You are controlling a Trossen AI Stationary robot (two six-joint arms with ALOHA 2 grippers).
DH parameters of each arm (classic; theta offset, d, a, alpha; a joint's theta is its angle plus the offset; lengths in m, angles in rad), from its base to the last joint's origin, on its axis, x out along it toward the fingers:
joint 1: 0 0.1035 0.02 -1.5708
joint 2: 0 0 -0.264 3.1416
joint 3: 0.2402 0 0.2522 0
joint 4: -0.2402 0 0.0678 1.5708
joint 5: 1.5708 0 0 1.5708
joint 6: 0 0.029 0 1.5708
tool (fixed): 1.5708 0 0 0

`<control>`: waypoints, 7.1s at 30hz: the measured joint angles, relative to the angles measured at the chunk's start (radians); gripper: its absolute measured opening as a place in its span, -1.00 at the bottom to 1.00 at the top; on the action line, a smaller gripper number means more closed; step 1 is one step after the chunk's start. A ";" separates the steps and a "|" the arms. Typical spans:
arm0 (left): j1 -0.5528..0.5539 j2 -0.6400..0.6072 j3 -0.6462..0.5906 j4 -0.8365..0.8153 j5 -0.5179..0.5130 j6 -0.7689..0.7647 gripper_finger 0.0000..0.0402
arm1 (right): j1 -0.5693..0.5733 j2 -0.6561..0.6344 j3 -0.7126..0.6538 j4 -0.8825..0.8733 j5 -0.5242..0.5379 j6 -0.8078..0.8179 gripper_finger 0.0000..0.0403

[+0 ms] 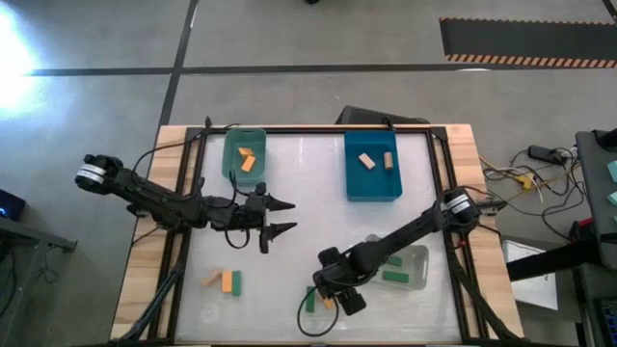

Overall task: Sort & place blocks by color
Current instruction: Put the brown wooden block into the dark blue bin, then put the green wooden block into the gray bin

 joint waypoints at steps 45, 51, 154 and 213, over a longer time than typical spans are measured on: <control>-0.011 0.000 0.000 0.000 0.000 0.003 0.16 | -0.042 -0.019 -0.015 0.009 0.009 0.004 -0.44; -0.011 0.000 0.001 0.000 0.000 0.003 0.16 | -0.078 -0.089 -0.015 -0.045 0.013 0.006 -0.44; -0.009 0.036 0.057 -0.586 -0.108 -0.628 0.16 | -0.702 -0.808 -0.446 0.029 0.251 0.253 -0.33; -0.329 0.495 0.544 -1.518 0.575 -1.386 0.16 | -0.183 -0.805 -0.524 0.245 0.694 0.248 -0.40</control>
